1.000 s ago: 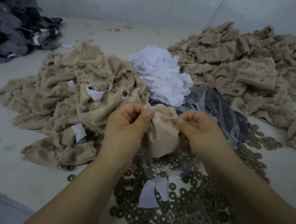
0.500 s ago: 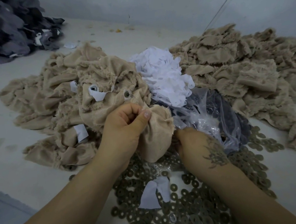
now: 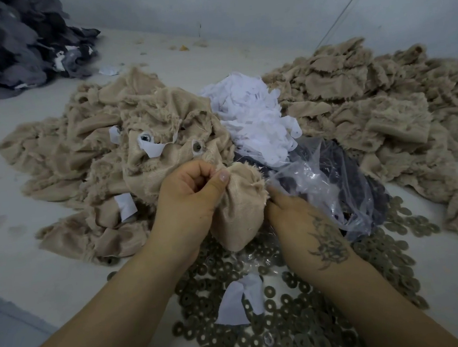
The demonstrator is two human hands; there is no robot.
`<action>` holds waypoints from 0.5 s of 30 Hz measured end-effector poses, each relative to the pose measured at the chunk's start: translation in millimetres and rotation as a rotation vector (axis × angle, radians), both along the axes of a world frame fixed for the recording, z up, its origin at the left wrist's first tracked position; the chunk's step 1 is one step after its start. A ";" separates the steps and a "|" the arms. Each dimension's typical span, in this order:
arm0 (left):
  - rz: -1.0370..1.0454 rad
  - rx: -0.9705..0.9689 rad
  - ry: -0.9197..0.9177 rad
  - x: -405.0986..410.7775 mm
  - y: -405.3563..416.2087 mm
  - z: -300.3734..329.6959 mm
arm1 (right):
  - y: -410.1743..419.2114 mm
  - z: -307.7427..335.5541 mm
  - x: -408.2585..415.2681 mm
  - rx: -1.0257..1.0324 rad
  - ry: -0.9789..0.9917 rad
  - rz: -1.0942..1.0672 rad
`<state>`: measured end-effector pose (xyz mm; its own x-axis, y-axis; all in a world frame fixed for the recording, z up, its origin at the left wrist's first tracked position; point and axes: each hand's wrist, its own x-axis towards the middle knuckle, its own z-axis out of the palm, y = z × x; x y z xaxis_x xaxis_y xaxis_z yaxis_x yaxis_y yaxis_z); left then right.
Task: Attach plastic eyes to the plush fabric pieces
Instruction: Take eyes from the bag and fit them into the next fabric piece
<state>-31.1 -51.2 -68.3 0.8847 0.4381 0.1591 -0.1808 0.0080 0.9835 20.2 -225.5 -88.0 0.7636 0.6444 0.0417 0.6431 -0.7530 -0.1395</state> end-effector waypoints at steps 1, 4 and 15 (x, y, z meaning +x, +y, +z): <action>0.005 0.001 0.000 -0.1 0.1 0.0 | 0.8 -2.3 0.0 -0.036 0.003 0.027; 0.002 0.003 0.004 -0.5 0.4 -0.2 | -1.7 -7.5 2.8 -0.056 0.010 0.008; -0.001 -0.003 0.014 1.3 0.2 -2.7 | -2.9 11.1 10.2 0.124 -0.005 -0.180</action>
